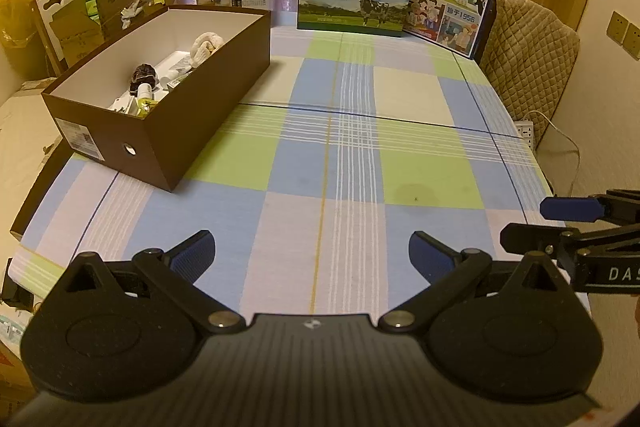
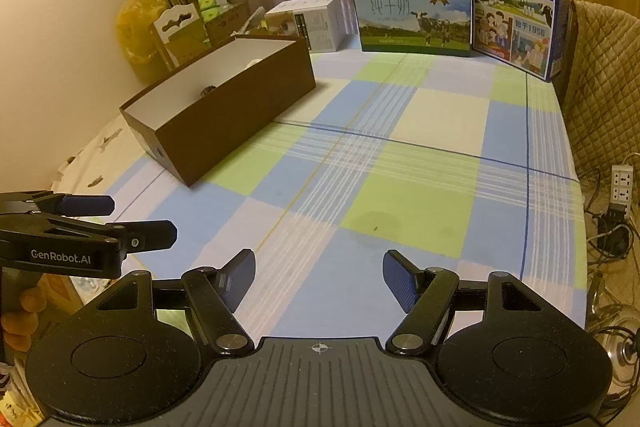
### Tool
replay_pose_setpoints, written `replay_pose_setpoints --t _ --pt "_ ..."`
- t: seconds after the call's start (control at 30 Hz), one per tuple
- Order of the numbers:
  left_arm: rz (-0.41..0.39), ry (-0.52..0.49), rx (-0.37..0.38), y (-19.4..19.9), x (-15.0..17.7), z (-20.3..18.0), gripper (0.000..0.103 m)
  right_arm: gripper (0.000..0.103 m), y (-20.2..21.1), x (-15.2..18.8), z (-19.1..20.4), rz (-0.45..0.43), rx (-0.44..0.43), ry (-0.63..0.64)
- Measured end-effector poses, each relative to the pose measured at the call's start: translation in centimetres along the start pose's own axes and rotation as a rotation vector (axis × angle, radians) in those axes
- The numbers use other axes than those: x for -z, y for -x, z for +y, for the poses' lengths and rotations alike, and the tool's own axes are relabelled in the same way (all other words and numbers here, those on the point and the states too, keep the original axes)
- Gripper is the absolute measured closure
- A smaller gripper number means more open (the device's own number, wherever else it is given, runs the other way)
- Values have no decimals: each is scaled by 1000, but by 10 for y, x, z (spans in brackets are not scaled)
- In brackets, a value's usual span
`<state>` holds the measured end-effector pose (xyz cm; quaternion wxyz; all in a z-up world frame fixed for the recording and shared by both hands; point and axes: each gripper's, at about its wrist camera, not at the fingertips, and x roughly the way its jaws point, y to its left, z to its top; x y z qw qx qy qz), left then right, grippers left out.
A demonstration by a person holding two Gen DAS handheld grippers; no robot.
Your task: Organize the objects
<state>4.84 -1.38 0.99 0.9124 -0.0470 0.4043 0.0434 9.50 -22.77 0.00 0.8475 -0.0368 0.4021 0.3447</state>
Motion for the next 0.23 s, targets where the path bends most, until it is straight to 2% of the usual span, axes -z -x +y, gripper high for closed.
replay_pose_setpoints --t 0.23 --pt "-1 -5 14 -2 0 -1 1 35 -1 0 0 1 -1 -8"
